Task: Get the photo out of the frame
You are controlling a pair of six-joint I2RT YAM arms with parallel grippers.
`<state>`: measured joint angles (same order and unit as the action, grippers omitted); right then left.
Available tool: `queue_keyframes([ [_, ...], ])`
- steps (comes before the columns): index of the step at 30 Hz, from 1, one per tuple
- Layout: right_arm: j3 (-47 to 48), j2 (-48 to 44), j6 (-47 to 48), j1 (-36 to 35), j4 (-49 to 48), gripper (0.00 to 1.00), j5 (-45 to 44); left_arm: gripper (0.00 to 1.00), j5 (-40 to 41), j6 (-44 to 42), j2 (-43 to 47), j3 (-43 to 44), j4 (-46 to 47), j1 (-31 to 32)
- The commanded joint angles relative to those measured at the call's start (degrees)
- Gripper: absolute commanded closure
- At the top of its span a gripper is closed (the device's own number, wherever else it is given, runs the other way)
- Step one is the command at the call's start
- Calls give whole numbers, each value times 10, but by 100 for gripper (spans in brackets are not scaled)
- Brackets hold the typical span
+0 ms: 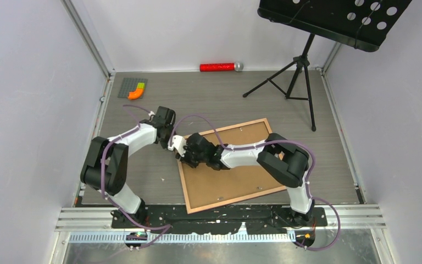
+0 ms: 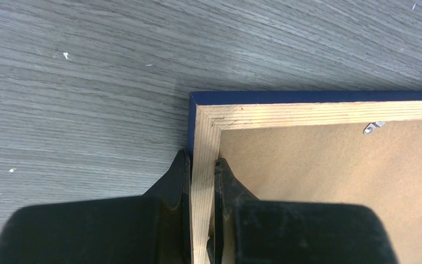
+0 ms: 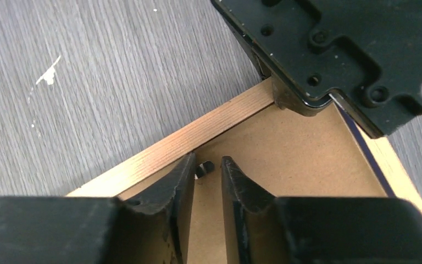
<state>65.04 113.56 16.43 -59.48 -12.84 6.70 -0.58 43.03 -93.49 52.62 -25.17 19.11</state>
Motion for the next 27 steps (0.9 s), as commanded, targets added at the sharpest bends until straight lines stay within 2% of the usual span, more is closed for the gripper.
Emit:
queue_keyframes([
  [1, -9, 27, -97, -8, -42, 75, -170, 100, -20, 29, -11, -45, -30, 7],
  [4, -14, 27, -184, -20, -37, 80, -252, 100, -14, 34, -6, -49, -35, 7],
  [8, -10, 25, -287, -25, 18, 83, -327, 100, 1, 37, -2, -46, -52, 7],
  [14, 9, 18, -373, -27, 140, 86, -382, 100, 26, 39, 12, -45, -65, 7],
  [17, -15, 3, -358, -27, 108, 84, -370, 100, 26, 36, 14, -43, -65, 7],
  [21, -26, -24, -325, -27, 62, 70, -340, 100, 16, 33, 18, -41, -64, 7],
  [23, -27, -44, -315, -27, 61, 55, -348, 100, 21, 44, 28, -50, -69, 7],
  [24, -32, -63, -313, -25, 61, 41, -351, 100, 30, 54, 38, -60, -70, 7],
  [25, -36, -72, -314, -24, 60, 34, -355, 100, 37, 64, 49, -71, -66, 6],
  [27, -51, -102, -332, -17, 64, 15, -368, 100, 41, 80, 73, -92, -55, 3],
])
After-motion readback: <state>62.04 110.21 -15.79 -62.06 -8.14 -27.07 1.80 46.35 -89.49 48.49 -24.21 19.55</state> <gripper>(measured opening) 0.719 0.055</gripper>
